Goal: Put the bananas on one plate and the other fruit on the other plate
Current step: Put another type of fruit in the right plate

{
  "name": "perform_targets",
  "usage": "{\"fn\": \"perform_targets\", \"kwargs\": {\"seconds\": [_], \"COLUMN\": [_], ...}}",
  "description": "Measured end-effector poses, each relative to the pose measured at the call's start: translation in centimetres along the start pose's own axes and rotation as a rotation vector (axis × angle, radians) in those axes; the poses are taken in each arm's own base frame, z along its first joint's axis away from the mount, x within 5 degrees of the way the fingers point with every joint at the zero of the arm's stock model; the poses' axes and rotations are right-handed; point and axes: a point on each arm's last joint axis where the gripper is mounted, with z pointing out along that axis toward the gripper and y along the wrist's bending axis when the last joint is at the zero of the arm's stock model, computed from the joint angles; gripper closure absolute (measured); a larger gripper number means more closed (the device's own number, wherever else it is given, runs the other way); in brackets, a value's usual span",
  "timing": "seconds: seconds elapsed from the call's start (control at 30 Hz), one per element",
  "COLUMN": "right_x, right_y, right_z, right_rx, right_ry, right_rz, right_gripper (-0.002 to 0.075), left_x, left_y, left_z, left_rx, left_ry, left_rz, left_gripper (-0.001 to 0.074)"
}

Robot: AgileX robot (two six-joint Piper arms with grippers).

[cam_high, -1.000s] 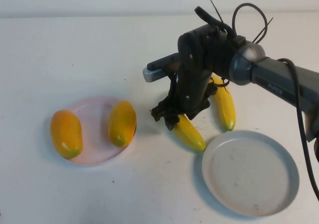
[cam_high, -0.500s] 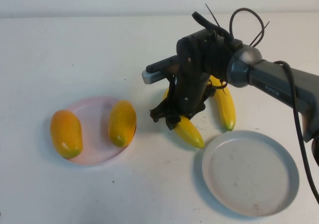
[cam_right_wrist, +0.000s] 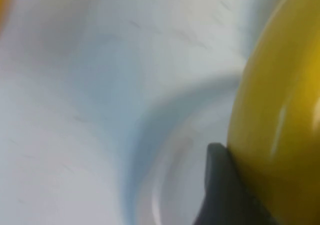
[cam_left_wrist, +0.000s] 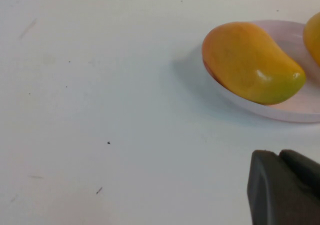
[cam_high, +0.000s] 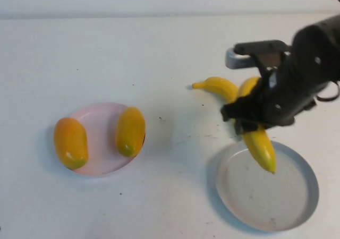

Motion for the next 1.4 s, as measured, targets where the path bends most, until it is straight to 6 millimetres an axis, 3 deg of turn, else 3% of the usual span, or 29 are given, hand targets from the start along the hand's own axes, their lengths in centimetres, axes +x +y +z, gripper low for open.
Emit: {"fn": "perform_targets", "kwargs": {"seconds": [0.17, 0.33, 0.67, 0.9, 1.03, 1.23, 1.33, 1.4], "right_x": [4.2, 6.3, 6.7, 6.7, 5.2, 0.3, -2.0, -3.5], "right_y": [-3.7, -5.4, -6.0, -5.8, -5.3, -3.8, -3.3, -3.1], "right_z": [1.5, 3.6, 5.9, 5.8, 4.4, 1.3, 1.5, 2.9], "right_rx": [0.039, 0.050, 0.064, 0.050, 0.035, -0.020, -0.021, -0.017], "right_ry": [0.088, 0.121, 0.170, 0.193, 0.179, -0.009, -0.065, -0.064], "right_rz": [0.121, 0.183, 0.207, 0.205, 0.168, -0.064, -0.130, -0.147], "right_gripper": [0.0415, 0.0415, 0.0384, 0.0227, 0.0206, 0.0208, 0.0209, 0.0209], "left_x": [0.0, 0.0, 0.0, 0.0, 0.0, 0.0, 0.0, 0.0], "left_y": [0.0, 0.0, 0.0, 0.0, 0.0, 0.0, 0.0, 0.0], "left_z": [0.0, 0.0, 0.0, 0.0, 0.0, 0.0, 0.0, 0.0], "left_rx": [0.000, 0.000, 0.000, 0.000, 0.000, 0.000, 0.000, 0.000], "left_ry": [0.000, 0.000, 0.000, 0.000, 0.000, 0.000, 0.000, 0.000], "left_rz": [0.000, 0.000, 0.000, 0.000, 0.000, 0.000, 0.000, 0.000], "left_gripper": [0.0738, 0.0738, 0.0738, 0.0738, 0.0738, 0.0738, 0.0738, 0.0738]}}
